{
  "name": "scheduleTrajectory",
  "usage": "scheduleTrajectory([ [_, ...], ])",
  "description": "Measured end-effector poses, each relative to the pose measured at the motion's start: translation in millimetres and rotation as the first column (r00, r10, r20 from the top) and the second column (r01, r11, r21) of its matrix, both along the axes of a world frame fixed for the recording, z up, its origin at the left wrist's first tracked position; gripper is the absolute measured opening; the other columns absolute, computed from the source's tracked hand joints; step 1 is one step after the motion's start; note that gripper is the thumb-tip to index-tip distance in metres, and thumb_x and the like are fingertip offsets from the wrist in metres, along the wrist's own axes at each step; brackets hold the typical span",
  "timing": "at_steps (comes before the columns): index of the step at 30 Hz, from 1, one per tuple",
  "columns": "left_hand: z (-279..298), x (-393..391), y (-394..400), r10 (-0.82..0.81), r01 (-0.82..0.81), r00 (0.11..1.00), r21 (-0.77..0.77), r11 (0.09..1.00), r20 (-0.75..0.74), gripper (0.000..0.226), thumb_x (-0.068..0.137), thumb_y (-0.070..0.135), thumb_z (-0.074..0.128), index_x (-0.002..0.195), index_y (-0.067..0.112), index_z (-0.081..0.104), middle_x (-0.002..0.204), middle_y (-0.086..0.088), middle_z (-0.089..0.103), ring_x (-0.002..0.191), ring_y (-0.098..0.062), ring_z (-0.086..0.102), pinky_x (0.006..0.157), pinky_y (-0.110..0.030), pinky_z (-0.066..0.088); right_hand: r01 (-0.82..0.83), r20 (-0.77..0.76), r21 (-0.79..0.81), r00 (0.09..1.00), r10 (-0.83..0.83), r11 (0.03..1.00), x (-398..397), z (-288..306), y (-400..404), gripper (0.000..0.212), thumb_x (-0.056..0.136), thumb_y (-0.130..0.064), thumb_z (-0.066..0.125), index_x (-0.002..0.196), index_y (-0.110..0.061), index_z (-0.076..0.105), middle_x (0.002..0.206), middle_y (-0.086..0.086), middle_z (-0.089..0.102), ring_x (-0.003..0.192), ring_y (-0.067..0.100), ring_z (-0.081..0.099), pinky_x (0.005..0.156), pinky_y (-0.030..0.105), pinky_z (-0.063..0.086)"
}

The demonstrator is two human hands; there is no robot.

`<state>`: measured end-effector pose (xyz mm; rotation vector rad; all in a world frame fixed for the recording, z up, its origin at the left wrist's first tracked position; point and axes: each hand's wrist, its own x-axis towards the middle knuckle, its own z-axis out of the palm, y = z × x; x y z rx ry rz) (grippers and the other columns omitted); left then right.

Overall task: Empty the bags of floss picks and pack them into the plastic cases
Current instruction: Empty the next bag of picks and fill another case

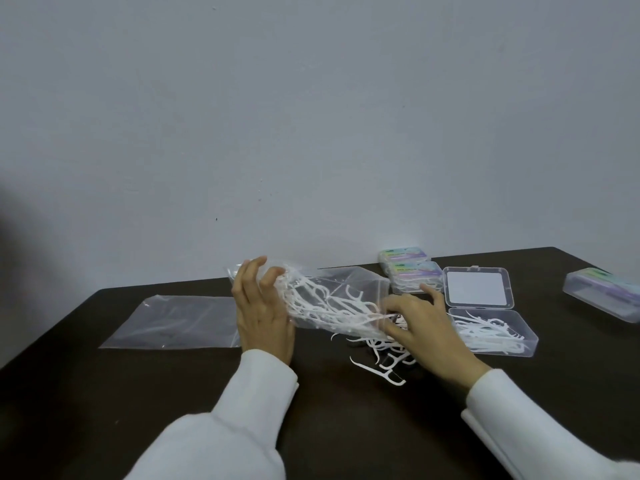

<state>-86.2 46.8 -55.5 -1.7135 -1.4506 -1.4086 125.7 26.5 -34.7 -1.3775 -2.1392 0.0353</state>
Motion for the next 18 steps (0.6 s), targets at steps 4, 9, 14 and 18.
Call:
scheduleTrajectory([
  [4, 0, -12, 3, 0.084, -0.080, 0.992, -0.041, 0.996, 0.096, 0.081, 0.047, -0.027, 0.052, 0.112, 0.018, 0.036, 0.128, -0.006, 0.029, 0.119, -0.031, 0.029, 0.072, -0.047, 0.055, 0.047, 0.002, 0.017, 0.999, -0.047, 0.999, 3, 3, 2, 0.018, 0.095, -0.035, 0.046, 0.105, -0.026, 0.058, 0.102, -0.009, 0.063, 0.102, 0.007, 0.057, 0.110, 0.031, 0.006],
  [9, 0, -18, 4, 0.128, -0.119, 0.979, -0.069, 0.991, 0.161, 0.080, 0.050, -0.023, 0.058, 0.114, 0.018, 0.035, 0.129, -0.008, 0.028, 0.118, -0.031, 0.029, 0.075, -0.048, 0.054, 0.096, 0.012, -0.003, 0.995, -0.096, 0.995, 7, -2, 7, 0.019, 0.096, -0.039, 0.044, 0.104, -0.027, 0.056, 0.103, -0.011, 0.062, 0.104, 0.007, 0.055, 0.110, 0.032, 0.010],
  [14, -1, -19, 6, 0.139, -0.131, 0.975, -0.057, 0.990, 0.175, 0.080, 0.049, -0.024, 0.059, 0.114, 0.016, 0.036, 0.129, -0.009, 0.030, 0.118, -0.030, 0.029, 0.076, -0.045, 0.054, 0.118, -0.056, -0.045, 0.991, -0.120, 0.992, 10, -5, 11, 0.017, 0.094, -0.039, 0.047, 0.096, -0.026, 0.057, 0.089, -0.013, 0.057, 0.089, 0.007, 0.051, 0.102, 0.032, 0.018],
  [18, -1, -22, 6, 0.154, -0.145, 0.966, -0.061, 0.988, 0.207, 0.079, 0.051, -0.023, 0.060, 0.115, 0.016, 0.035, 0.129, -0.018, 0.036, 0.119, -0.031, 0.028, 0.085, -0.046, 0.051, 0.090, -0.194, -0.146, 0.974, -0.118, 0.985, 14, -7, 17, 0.019, 0.092, -0.040, 0.050, 0.075, -0.032, 0.052, 0.076, -0.010, 0.061, 0.080, 0.010, 0.055, 0.094, 0.037, 0.034],
])
